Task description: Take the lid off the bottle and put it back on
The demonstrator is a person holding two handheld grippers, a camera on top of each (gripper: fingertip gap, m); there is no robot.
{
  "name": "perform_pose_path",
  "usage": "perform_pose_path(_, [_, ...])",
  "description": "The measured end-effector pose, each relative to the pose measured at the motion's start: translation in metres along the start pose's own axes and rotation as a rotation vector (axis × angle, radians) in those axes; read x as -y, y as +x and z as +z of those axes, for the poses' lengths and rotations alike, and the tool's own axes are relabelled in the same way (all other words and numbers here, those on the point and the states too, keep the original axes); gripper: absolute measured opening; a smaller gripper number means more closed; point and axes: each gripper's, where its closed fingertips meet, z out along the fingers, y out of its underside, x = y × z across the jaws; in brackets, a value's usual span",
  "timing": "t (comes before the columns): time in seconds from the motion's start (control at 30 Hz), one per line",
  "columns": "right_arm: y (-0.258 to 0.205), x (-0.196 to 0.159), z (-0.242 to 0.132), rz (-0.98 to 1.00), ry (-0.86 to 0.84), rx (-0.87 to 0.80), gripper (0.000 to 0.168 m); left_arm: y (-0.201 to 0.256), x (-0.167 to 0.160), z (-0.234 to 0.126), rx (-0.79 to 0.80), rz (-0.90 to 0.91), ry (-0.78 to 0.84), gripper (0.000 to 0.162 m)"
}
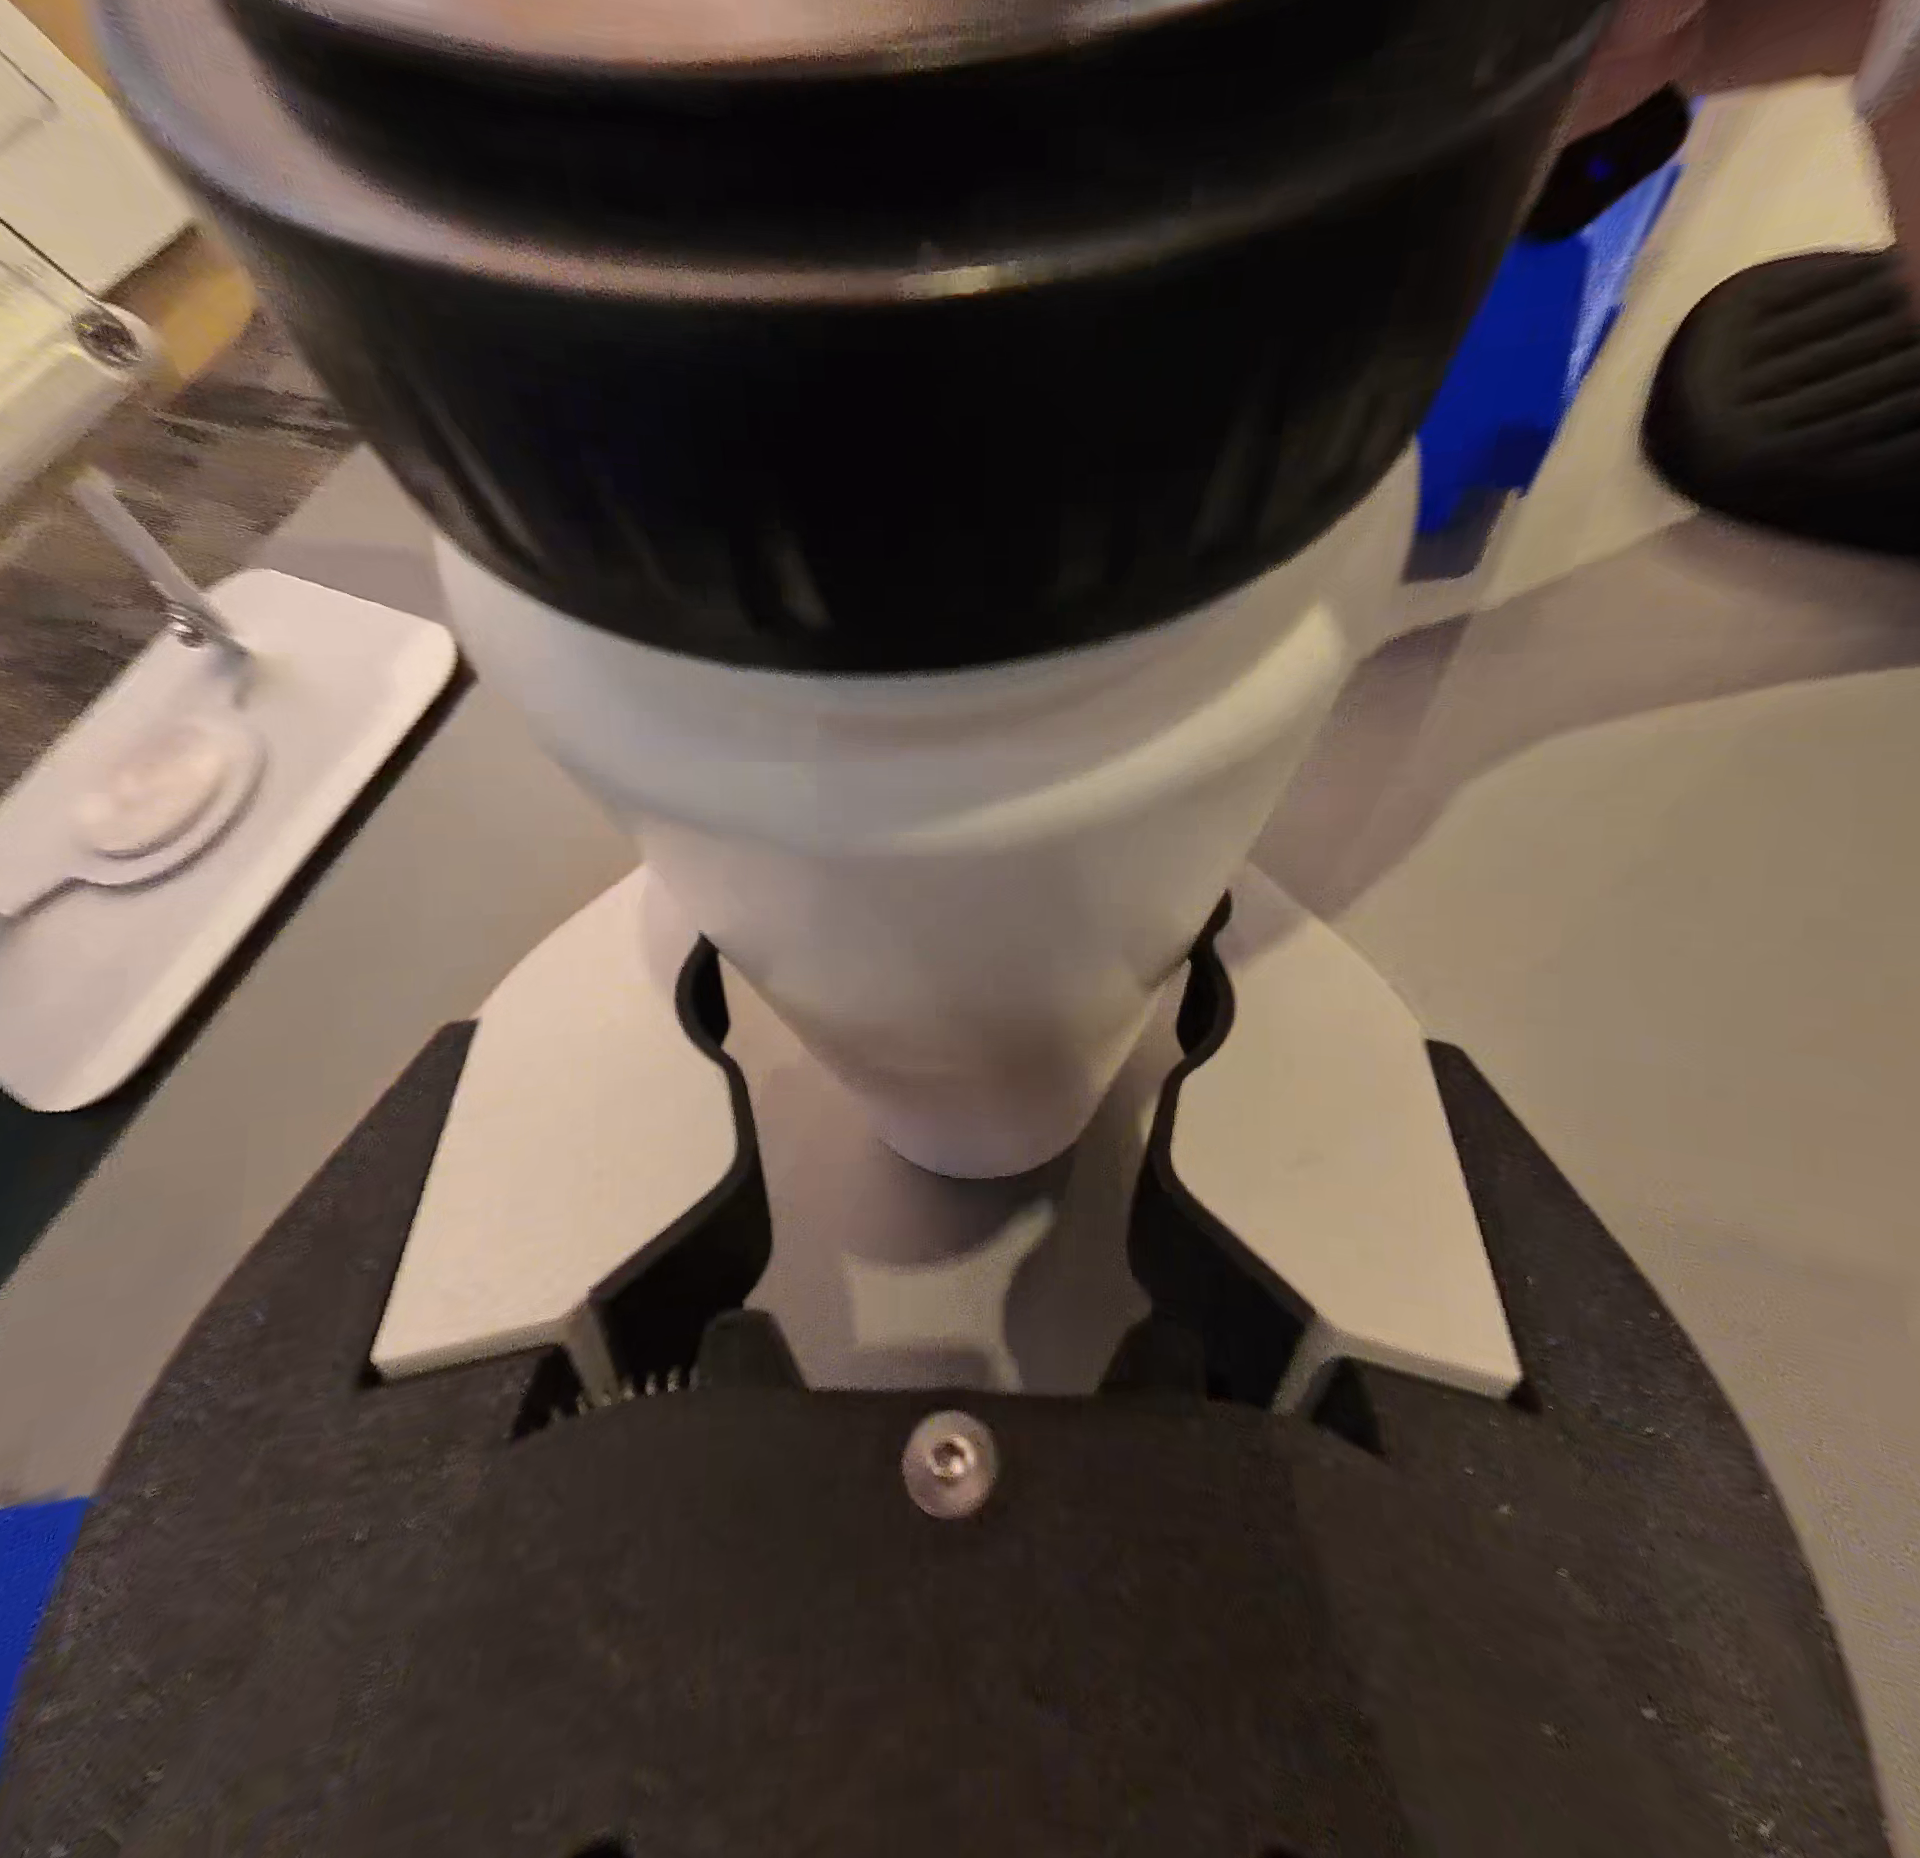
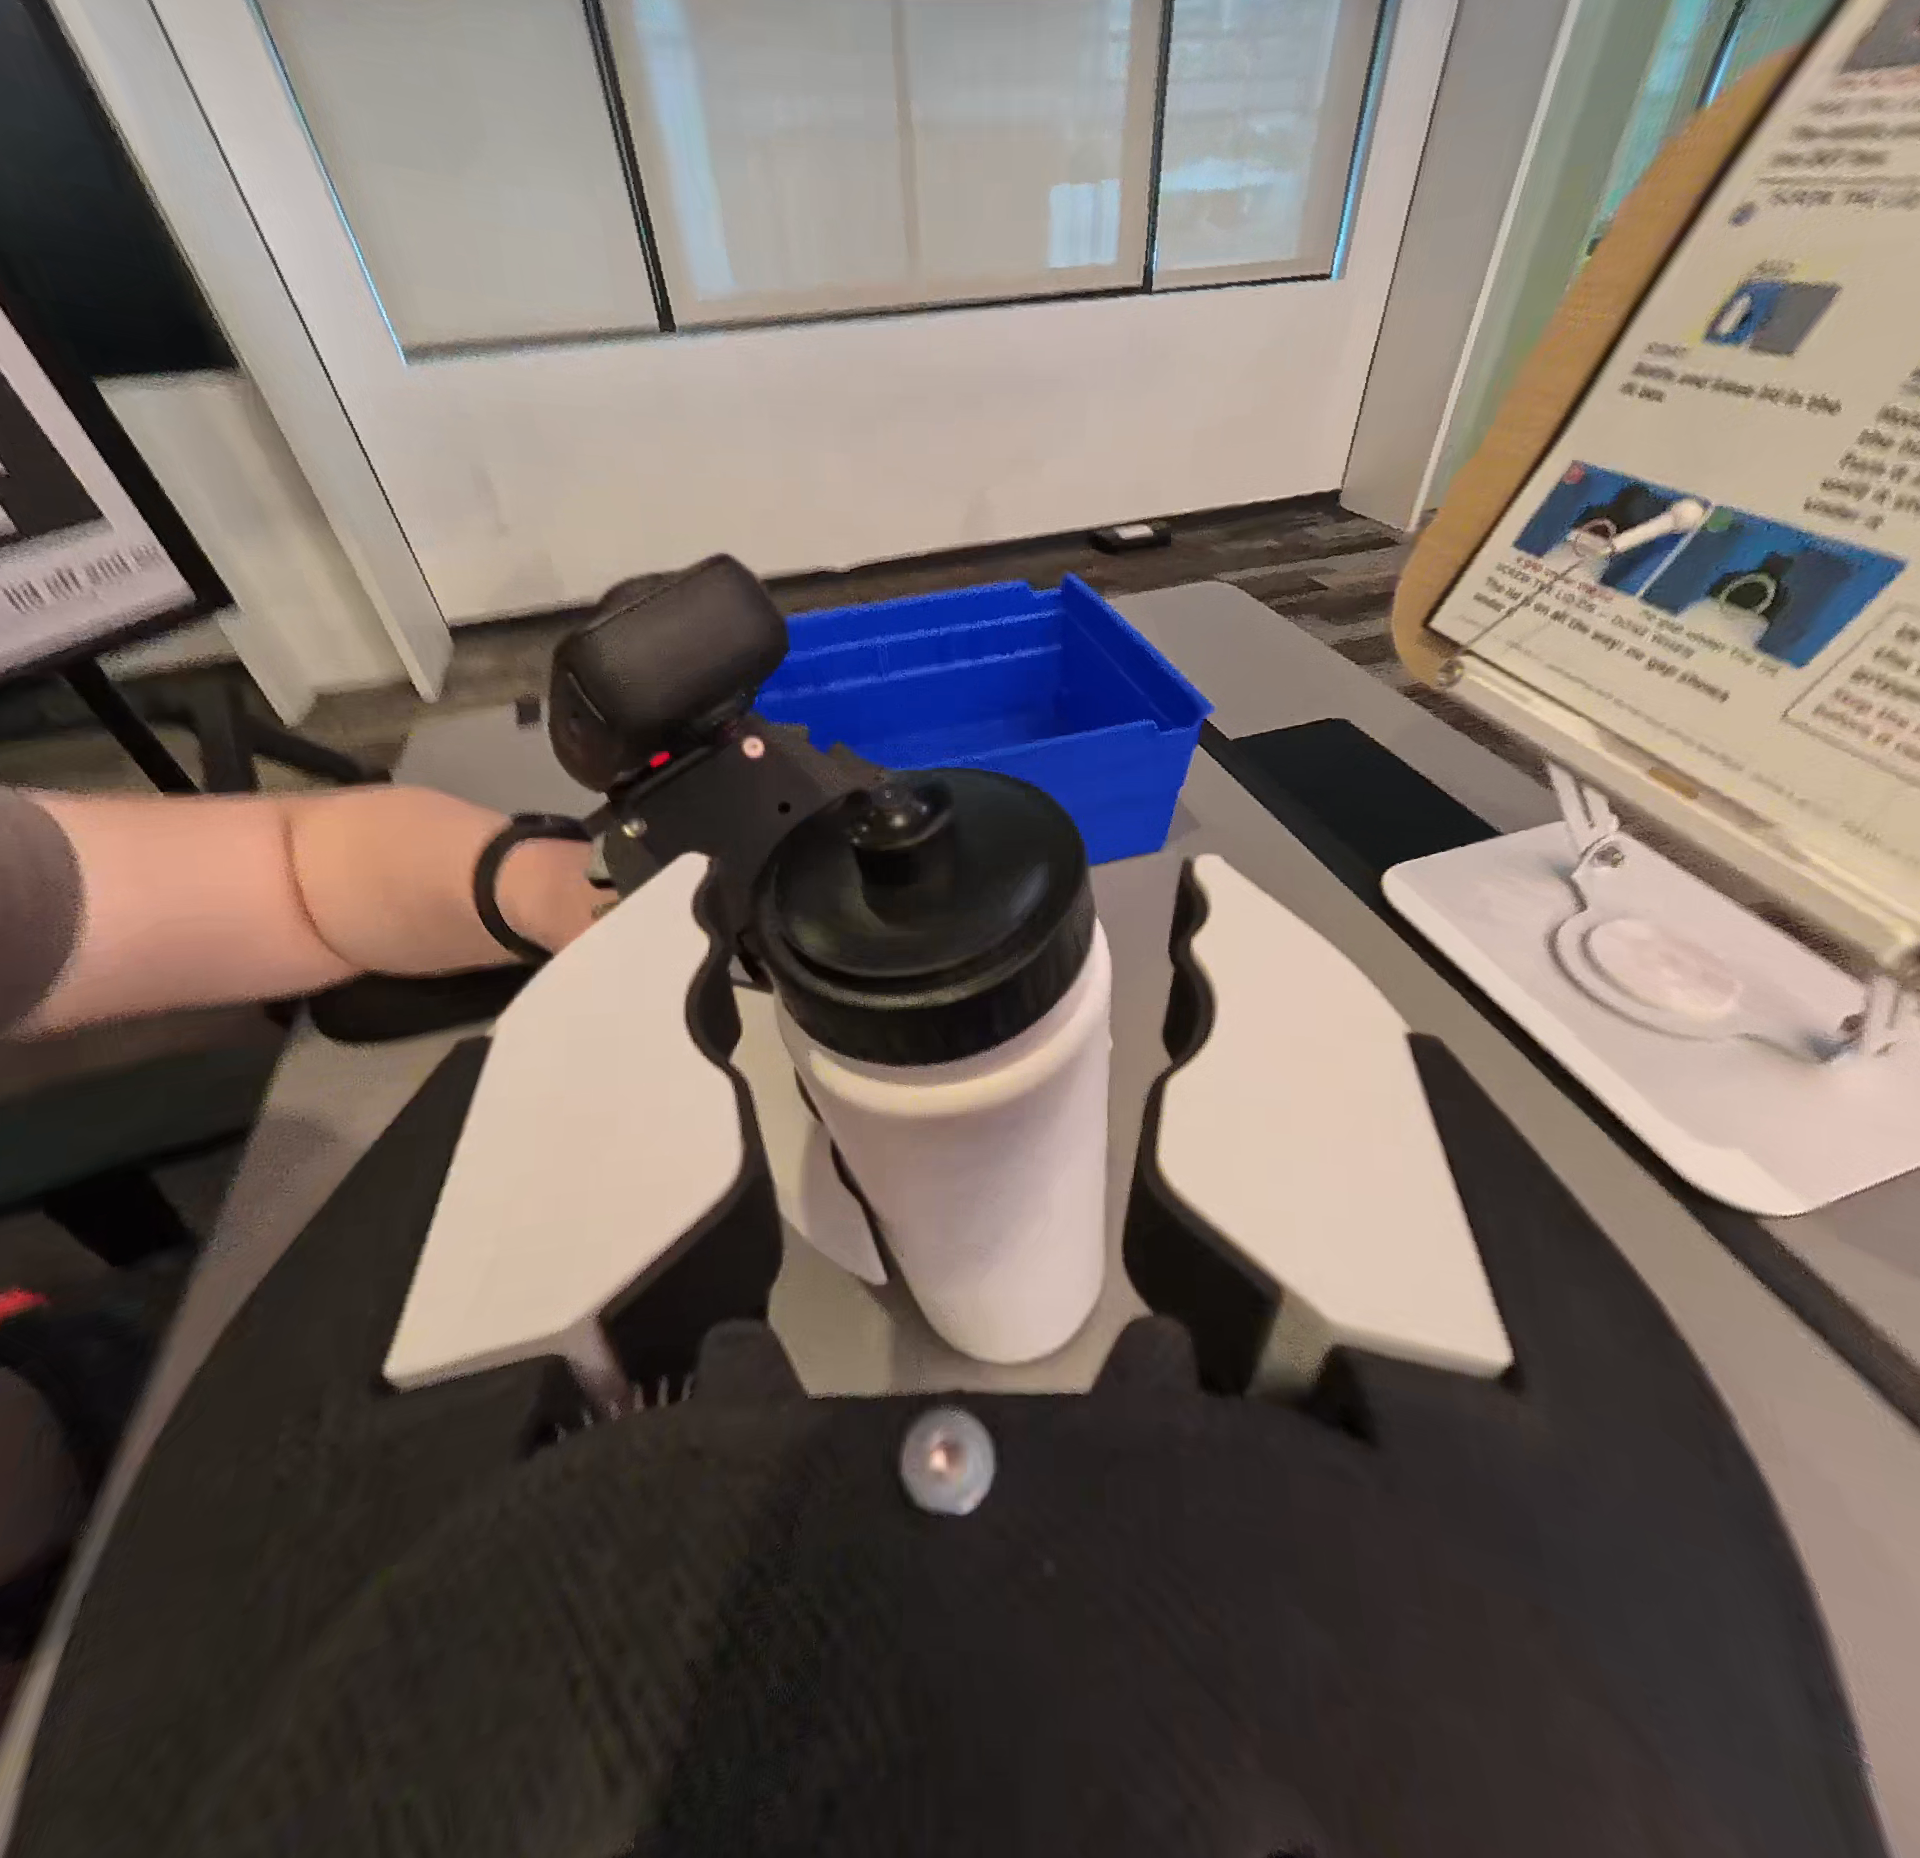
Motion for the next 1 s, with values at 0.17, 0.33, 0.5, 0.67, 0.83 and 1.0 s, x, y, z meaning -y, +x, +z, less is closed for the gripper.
perform_pose_path(0.17, [-0.003,-0.022,0.015,-0.155,-0.124,-0.068,0.083,0.001,-0.005,0.008,0.023,0.012,-0.001,0.087])
perform_pose_path(0.33, [-0.001,-0.025,0.018,-0.053,-0.107,-0.043,0.083,0.001,-0.003,0.011,0.020,-0.027,0.037,0.087])
perform_pose_path(0.5, [0.003,-0.020,0.014,-0.016,-0.060,-0.038,0.074,0.006,-0.002,0.013,-0.018,-0.075,0.065,0.087])
perform_pose_path(0.67, [0.004,-0.021,0.015,-0.089,-0.058,-0.061,0.073,0.009,-0.001,0.014,-0.045,-0.089,0.082,0.087])
perform_pose_path(0.83, [0.005,-0.022,0.014,-0.061,-0.053,-0.038,0.073,0.011,0.000,0.015,-0.062,-0.106,0.101,0.087])
perform_pose_path(1.0, [0.007,-0.021,0.014,-0.070,-0.072,-0.088,0.073,0.012,0.000,0.015,-0.060,-0.116,0.091,0.087])
